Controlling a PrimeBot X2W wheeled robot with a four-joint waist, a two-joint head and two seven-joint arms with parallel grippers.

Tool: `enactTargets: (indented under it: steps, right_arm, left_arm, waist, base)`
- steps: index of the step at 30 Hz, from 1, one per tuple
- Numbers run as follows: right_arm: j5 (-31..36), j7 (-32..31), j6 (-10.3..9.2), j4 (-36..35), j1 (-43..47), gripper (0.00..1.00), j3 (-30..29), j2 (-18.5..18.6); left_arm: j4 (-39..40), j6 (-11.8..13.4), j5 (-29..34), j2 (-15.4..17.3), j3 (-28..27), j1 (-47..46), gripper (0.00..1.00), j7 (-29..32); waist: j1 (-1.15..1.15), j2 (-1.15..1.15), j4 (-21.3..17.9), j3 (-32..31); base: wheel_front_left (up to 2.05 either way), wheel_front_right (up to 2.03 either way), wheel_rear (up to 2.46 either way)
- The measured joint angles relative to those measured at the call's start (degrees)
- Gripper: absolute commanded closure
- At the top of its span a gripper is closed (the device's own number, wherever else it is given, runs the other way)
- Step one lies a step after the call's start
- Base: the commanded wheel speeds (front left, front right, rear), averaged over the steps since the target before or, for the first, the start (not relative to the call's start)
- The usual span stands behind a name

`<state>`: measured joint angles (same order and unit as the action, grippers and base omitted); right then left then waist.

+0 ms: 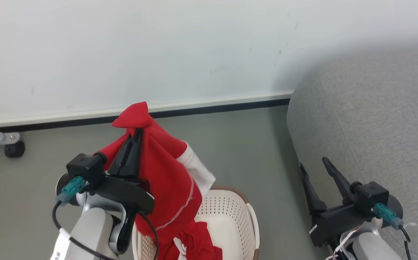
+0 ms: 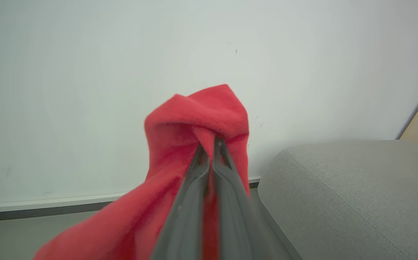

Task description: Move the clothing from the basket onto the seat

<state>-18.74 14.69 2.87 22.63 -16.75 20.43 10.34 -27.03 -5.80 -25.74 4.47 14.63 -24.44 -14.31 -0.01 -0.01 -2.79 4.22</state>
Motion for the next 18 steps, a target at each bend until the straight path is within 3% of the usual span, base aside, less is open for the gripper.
enactTargets:
  steps: [18]
  right_arm:
    - [-0.48, -1.09, 0.16, -2.25, 4.49, 0.00, 1.25, 0.02]
  left_arm:
    - [14.73, 2.32, 0.75, 0.66, 0.92, 8.72, 1.00, 0.00]
  waist:
    - [0.01, 0.00, -0.66, -3.99]
  base:
    - [0.00, 0.00, 0.00]
